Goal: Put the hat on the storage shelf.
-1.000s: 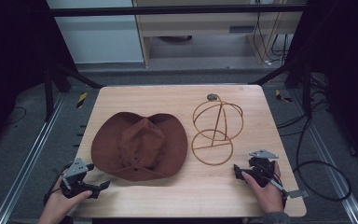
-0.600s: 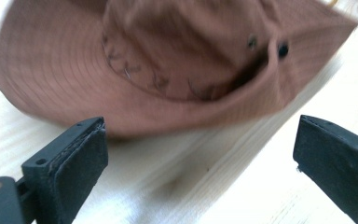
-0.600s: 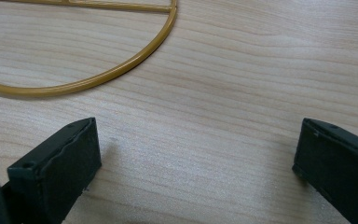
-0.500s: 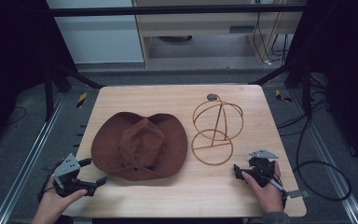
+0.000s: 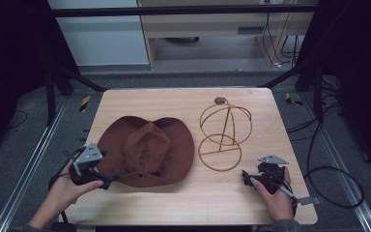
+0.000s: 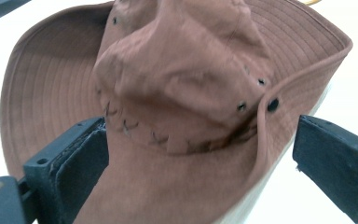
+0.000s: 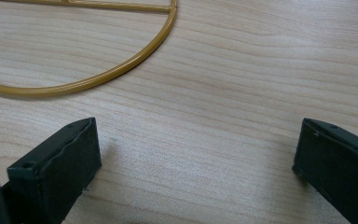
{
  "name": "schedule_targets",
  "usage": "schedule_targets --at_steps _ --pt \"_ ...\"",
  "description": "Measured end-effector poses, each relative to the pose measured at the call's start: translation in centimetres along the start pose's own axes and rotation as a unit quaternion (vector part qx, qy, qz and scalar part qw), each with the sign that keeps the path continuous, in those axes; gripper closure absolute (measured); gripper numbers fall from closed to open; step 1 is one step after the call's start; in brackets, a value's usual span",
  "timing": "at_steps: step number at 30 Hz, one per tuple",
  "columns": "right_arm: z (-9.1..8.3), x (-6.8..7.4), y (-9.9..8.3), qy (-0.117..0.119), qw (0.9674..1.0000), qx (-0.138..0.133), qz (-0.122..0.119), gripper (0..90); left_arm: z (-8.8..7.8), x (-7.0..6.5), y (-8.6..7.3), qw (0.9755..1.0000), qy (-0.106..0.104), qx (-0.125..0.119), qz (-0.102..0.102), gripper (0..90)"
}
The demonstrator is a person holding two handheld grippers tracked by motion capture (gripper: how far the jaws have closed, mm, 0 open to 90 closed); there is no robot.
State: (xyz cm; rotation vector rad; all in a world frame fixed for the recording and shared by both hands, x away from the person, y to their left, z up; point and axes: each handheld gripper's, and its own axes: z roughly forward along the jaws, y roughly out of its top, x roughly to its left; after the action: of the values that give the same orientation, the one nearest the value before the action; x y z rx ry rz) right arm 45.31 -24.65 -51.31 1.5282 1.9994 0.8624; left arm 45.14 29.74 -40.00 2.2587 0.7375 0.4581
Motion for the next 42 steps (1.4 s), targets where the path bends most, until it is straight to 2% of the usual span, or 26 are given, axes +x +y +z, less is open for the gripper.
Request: schedule_targets --at_steps 3,7,15,19,22,28,31,37,40,42 --pt "0.0 0.0 0.0 0.0 1.0 0.0 0.0 0.6 1.2 0.4 2.0 0.9995 0.0 0.026 0.015 3.5" --pt "0.0 0.0 0.0 0.0 1.0 0.0 0.0 0.5 2.2 0.6 3.2 0.9989 -0.002 0.04 0.024 3.9" --pt "0.0 0.0 0.0 0.0 1.0 0.0 0.0 0.6 3.9 1.1 6.0 0.9981 -0.001 0.051 0.033 4.4" --pt "0.0 0.0 0.0 0.0 1.0 0.0 0.0 0.6 4.9 1.5 7.2 0.9975 0.002 0.062 0.035 4.6" --pt "0.0 0.0 0.0 0.0 1.0 0.0 0.0 0.5 5.5 1.7 7.9 0.9963 0.007 0.074 0.044 5.0" --pt "0.0 0.0 0.0 -0.001 1.0 0.0 0.0 0.6 6.8 2.1 9.4 0.9963 0.0 0.076 0.04 8.3" --pt "0.0 0.0 0.0 0.0 1.0 0.0 0.0 0.6 7.4 2.2 10.0 0.9957 -0.011 0.084 0.038 13.2" --pt "0.0 0.0 0.0 0.0 1.0 0.0 0.0 0.6 8.6 2.8 11.1 0.9928 -0.016 0.115 0.029 21.7" --pt "0.0 0.0 0.0 0.0 1.0 0.0 0.0 0.6 9.1 2.9 11.3 0.9917 -0.03 0.124 0.018 26.0" --pt "0.0 0.0 0.0 0.0 1.0 0.0 0.0 0.6 9.5 2.9 11.5 0.9901 -0.028 0.136 0.021 27.8"
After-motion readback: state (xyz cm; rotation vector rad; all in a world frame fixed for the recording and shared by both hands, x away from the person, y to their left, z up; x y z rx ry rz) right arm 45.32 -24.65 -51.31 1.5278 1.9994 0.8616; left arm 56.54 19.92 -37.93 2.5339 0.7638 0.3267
